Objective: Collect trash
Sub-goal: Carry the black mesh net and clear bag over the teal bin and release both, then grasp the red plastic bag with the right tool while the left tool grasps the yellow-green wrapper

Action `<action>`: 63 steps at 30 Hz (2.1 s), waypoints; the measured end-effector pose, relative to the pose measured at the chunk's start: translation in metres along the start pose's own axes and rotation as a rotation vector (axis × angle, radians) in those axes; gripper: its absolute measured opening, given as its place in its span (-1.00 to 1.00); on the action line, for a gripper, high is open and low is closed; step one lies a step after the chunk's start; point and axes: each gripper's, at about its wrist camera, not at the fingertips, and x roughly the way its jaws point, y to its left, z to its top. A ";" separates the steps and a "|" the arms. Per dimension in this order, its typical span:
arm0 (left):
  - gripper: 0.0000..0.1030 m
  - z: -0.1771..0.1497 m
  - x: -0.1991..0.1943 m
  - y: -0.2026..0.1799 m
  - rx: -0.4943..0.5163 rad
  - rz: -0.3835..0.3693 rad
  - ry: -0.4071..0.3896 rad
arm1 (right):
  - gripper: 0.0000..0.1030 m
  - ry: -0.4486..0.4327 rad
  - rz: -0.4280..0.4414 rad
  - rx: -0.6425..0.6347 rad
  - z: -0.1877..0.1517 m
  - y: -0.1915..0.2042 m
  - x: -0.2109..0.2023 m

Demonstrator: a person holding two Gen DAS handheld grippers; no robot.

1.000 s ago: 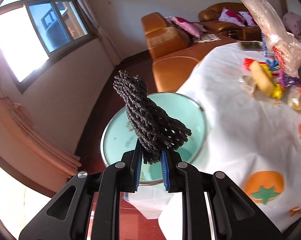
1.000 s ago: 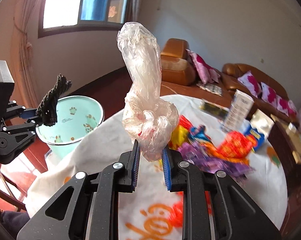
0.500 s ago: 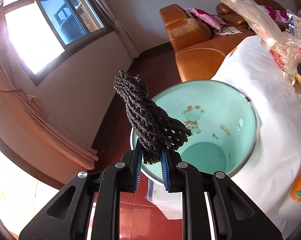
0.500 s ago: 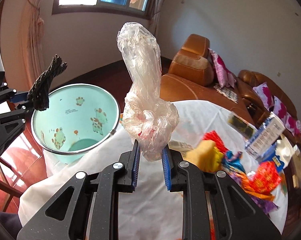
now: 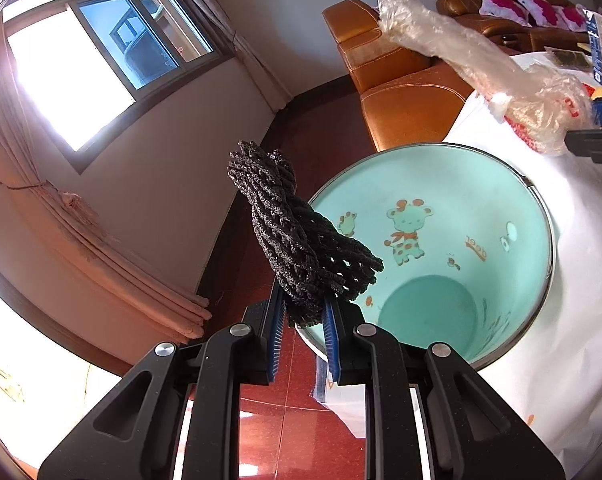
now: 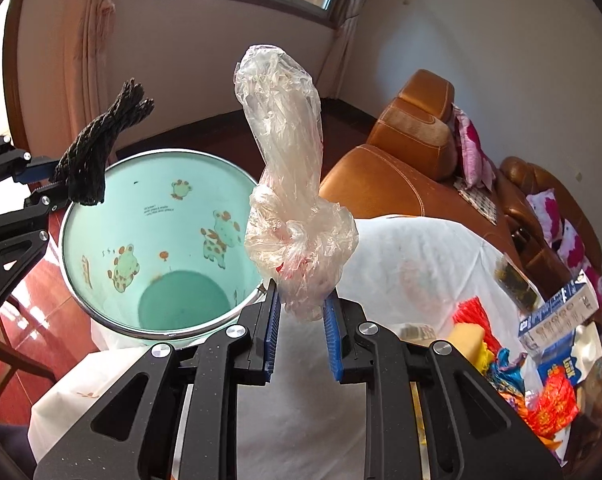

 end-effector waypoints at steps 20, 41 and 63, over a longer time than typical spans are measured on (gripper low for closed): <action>-0.59 0.002 0.001 -0.002 0.008 -0.029 0.001 | -0.51 0.025 0.009 -0.053 0.000 0.011 0.007; 0.43 0.001 -0.034 -0.004 -0.058 -0.093 -0.057 | 0.18 -0.031 0.006 0.150 -0.029 -0.031 -0.054; 0.55 0.014 -0.095 -0.110 0.058 -0.252 -0.134 | -0.41 0.061 -0.073 0.482 -0.166 -0.122 -0.096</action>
